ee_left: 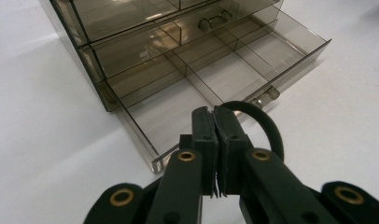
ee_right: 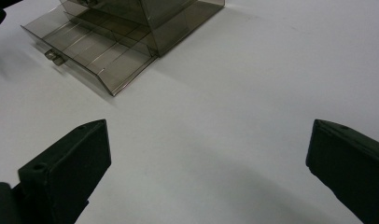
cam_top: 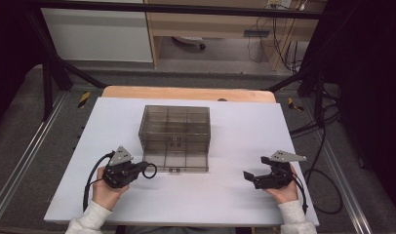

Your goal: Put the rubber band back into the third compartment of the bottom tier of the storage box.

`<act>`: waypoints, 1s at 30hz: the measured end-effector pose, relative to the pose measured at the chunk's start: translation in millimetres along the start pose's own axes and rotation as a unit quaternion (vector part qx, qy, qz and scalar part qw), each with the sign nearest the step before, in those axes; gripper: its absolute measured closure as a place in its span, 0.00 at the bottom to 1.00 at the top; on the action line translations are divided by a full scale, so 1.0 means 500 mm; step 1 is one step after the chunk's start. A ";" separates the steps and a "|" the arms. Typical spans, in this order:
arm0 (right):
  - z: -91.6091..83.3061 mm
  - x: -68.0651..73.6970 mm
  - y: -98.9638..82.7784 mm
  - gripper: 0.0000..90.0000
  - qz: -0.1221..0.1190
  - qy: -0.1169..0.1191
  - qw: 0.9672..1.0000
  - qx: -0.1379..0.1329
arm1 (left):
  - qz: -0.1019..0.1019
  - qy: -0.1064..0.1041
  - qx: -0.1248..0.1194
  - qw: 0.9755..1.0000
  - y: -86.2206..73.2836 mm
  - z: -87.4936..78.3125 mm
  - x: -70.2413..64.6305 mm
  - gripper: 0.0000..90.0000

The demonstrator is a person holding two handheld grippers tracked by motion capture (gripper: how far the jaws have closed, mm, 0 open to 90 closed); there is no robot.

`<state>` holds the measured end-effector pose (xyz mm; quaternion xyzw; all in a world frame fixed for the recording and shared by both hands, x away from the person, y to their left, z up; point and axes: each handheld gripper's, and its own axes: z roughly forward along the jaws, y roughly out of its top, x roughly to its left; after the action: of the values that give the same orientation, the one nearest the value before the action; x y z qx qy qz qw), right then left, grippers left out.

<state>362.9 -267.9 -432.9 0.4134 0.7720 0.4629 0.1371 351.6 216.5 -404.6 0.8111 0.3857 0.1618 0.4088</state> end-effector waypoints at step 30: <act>0.000 0.000 -0.001 0.01 0.000 0.001 1.000 0.001 | 0.017 -0.014 0.008 1.000 0.027 0.024 -0.027 0.98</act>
<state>363.0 -268.0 -433.3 0.4133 0.7728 0.4621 0.1361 356.7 194.8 -400.6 0.8229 0.3675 0.1541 0.4050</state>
